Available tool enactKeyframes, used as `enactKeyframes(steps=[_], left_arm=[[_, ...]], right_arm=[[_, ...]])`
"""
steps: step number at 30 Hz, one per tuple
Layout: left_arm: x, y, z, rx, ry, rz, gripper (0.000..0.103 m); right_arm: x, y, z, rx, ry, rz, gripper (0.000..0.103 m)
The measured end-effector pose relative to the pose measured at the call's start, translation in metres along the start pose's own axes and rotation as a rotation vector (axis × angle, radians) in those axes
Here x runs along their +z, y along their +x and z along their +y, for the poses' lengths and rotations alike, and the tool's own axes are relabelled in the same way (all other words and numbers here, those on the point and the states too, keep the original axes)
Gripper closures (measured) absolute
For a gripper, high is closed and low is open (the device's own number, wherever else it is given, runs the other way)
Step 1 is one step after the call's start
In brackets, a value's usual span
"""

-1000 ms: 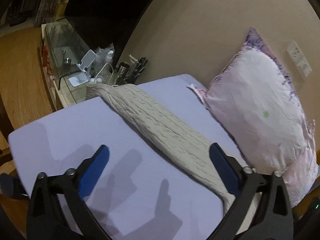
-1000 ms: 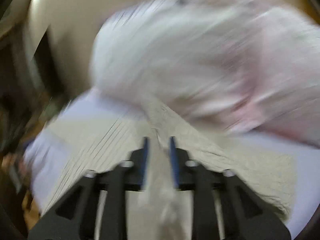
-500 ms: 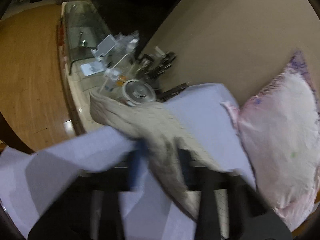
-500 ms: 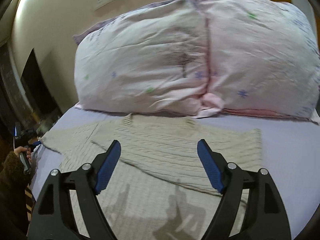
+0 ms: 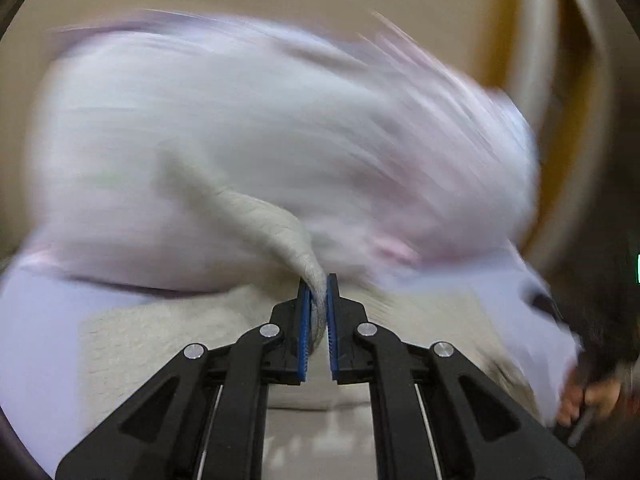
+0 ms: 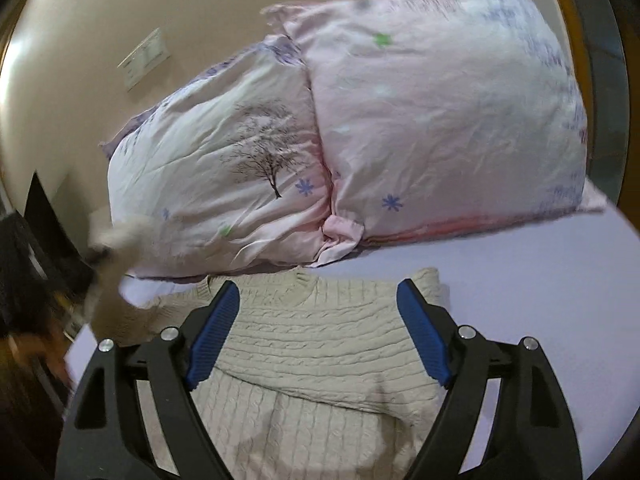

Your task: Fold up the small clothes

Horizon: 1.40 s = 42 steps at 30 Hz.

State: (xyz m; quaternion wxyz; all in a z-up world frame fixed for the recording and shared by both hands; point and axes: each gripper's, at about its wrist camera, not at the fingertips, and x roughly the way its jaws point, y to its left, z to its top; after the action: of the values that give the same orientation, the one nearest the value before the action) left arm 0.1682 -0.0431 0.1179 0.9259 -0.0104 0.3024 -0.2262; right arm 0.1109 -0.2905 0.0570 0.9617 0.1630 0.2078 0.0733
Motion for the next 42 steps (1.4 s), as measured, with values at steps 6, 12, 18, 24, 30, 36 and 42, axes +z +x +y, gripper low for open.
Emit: enactKeyframes(steps=[6,12,18,24,30,36,42], left_arm=[[-0.038,0.028,-0.039,-0.119,0.042,0.137,0.092],[-0.068,-0.068,0.034,0.063,-0.03,0.016,0.046],[-0.125,-0.109,0.084,0.224,-0.187,0.086,0.034],[-0.164,-0.125,0.107,0.175,-0.338,0.123,0.032],[-0.193,-0.137,0.106,0.093,-0.353,0.144,0.031],[-0.215,-0.158,0.101,-0.064,-0.376,0.113,0.033],[-0.227,-0.163,0.084,-0.157,-0.373,0.153,0.061]], right_arm=[[-0.004,0.02,-0.036,-0.015,0.093,0.121,0.025],[-0.011,0.065,-0.035,0.006,0.119,0.271,0.048],[-0.019,0.117,-0.026,0.036,0.272,0.38,0.049],[-0.005,0.091,-0.034,0.118,0.308,0.157,0.095],[-0.057,0.014,-0.06,-0.102,0.268,0.203,0.045],[-0.14,-0.063,-0.081,-0.071,0.253,0.35,0.044],[-0.187,-0.105,-0.07,0.083,0.241,0.409,0.054]])
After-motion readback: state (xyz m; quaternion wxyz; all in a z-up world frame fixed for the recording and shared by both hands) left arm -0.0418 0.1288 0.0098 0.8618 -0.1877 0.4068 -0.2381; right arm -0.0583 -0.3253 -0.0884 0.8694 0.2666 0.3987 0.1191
